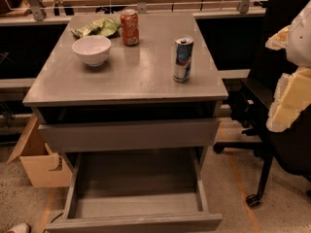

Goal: Close middle drawer

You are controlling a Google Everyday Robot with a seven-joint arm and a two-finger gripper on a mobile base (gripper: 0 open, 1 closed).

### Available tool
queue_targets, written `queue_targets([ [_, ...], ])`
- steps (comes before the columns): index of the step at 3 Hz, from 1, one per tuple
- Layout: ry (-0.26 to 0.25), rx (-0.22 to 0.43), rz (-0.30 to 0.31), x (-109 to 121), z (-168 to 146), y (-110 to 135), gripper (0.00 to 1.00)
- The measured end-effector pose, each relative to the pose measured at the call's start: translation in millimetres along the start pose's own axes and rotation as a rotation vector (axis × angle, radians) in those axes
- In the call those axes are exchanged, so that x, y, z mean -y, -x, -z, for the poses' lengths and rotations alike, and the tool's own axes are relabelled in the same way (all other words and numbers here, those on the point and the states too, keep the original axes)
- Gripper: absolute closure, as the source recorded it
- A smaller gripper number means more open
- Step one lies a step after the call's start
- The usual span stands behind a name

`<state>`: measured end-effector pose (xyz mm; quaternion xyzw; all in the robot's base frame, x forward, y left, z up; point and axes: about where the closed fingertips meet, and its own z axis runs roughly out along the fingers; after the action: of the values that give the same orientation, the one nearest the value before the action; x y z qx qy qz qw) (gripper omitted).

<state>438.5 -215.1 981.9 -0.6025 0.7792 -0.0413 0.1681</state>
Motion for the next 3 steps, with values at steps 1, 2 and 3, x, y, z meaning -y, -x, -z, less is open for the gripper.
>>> queue_targets([
  [1, 0.0, 0.0, 0.0, 0.0, 0.0, 0.0, 0.0],
  [2, 0.013, 0.003, -0.018, -1.4, -4.4, -4.5, 0.0],
  [3, 0.086, -0.024, -0.073, -20.6, -37.6, -24.1, 0.0],
])
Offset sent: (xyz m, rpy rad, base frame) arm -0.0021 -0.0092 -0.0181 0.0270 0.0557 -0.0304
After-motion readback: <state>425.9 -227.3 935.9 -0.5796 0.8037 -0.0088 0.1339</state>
